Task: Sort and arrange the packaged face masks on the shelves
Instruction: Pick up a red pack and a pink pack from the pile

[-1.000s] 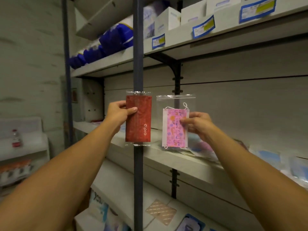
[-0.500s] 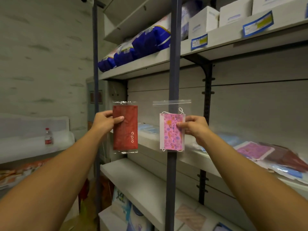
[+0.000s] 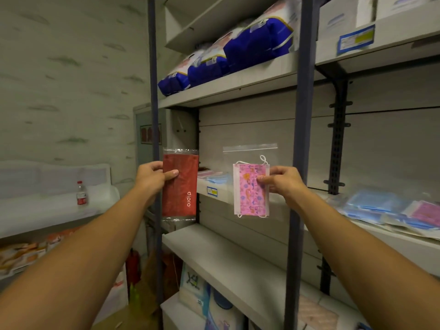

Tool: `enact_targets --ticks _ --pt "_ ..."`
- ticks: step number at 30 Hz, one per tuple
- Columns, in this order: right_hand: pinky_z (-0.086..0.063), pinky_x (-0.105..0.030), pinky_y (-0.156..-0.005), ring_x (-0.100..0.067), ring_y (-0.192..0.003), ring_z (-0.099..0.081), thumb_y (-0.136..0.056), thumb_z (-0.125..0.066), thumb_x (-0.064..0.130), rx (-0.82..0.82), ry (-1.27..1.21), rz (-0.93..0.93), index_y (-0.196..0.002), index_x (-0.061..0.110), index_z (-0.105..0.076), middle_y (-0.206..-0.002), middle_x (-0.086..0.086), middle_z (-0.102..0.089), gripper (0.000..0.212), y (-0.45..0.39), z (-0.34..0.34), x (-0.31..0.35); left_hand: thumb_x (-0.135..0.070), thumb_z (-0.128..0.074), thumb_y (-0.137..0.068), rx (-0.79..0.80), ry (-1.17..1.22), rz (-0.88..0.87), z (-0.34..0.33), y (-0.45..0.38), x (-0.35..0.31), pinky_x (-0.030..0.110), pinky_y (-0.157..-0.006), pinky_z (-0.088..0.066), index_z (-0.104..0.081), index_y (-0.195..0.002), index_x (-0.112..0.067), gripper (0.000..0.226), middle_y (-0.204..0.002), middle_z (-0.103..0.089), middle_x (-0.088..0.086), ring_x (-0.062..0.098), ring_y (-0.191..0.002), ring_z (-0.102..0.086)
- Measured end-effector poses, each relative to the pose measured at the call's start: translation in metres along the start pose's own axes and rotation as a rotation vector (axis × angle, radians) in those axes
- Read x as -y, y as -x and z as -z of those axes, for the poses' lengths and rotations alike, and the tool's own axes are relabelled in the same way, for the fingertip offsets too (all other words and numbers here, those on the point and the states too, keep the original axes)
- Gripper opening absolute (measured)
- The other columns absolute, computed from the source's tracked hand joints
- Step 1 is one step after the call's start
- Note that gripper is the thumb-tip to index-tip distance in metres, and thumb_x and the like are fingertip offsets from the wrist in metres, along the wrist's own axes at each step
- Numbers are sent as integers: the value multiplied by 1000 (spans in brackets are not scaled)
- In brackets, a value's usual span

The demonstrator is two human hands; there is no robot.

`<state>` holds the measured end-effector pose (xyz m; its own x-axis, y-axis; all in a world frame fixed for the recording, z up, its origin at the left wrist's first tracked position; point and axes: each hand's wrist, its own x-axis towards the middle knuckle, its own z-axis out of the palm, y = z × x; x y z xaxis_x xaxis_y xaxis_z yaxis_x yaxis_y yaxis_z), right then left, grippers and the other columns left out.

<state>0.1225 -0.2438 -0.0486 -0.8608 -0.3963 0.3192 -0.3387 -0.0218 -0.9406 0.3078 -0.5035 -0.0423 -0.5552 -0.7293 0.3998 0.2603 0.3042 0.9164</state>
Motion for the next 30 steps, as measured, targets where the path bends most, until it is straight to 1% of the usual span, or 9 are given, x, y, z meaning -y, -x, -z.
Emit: enact_targets --ticks 2,5,9,14,18,21,24,26,30 --pt "-61 -34 -73 -21 -88 -73 -84 -78 3 19 2 -14 -98 2 -69 -94 -7 -74 17 -3 -17 -3 1 -72 -88 7 10 10 10 -9 8 22 -57 -57 -67 -95 -8 12 -87 -72 6 11 -69 -69" --pt "-59 -33 -71 -23 -88 -72 -83 -78 1 28 -20 -33 -99 -1 -68 -95 -10 -74 19 -9 -40 -9 1 -72 -88 8 33 31 22 -26 21 20 -54 -53 -67 -95 -8 12 -88 -72 6 14 -72 -69" --pt "-59 -34 -72 -25 -90 -73 -83 -78 0 29 -18 -58 -97 -1 -67 -96 -11 -75 18 -24 -67 -19 1 -73 -88 11 38 52 31 -48 40 27 -63 -56 -67 -96 -9 14 -88 -72 6 15 -75 -69" --pt "-59 -35 -75 -25 -91 -73 -83 -78 2 22 -25 -65 -97 -1 -67 -96 -10 -76 18 -57 -95 -29 0 -73 -88 18 32 56 38 -83 61 25 -60 -52 -68 -100 -8 15 -88 -73 6 16 -76 -70" --pt "-59 -34 -72 -24 -91 -73 -84 -78 3 25 -26 -69 -94 2 -66 -96 -10 -76 16 -90 -119 -41 1 -72 -88 17 45 51 40 -116 75 25 -58 -52 -67 -91 -10 13 -87 -73 7 16 -73 -69" --pt "-62 -39 -79 -25 -90 -74 -85 -77 3 35 -37 -70 -88 5 -64 -94 -10 -77 14 -120 -136 -45 2 -73 -87 21 28 45 41 -144 84 23 -57 -54 -68 -92 -9 13 -86 -74 7 13 -69 -71" --pt "-62 -38 -77 -24 -86 -76 -85 -77 3 32 -58 -57 -92 2 -64 -91 -10 -78 15 -152 -149 -45 1 -74 -87 26 7 26 38 -177 88 28 -62 -58 -68 -97 -7 14 -88 -74 7 15 -72 -71" --pt "-62 -38 -76 -24 -85 -76 -85 -77 2 37 -69 -46 -93 1 -65 -91 -10 -77 15 -171 -157 -45 -2 -74 -88 27 -5 11 34 -202 88 29 -62 -58 -68 -97 -9 13 -88 -74 6 18 -75 -71" --pt "-62 -42 -81 -23 -85 -76 -85 -77 3 50 -69 -34 -94 1 -66 -87 -7 -78 15 -211 -172 -47 -3 -75 -87 33 1 5 24 -249 96 37 -73 -60 -69 -95 -10 12 -91 -76 9 23 -80 -74"
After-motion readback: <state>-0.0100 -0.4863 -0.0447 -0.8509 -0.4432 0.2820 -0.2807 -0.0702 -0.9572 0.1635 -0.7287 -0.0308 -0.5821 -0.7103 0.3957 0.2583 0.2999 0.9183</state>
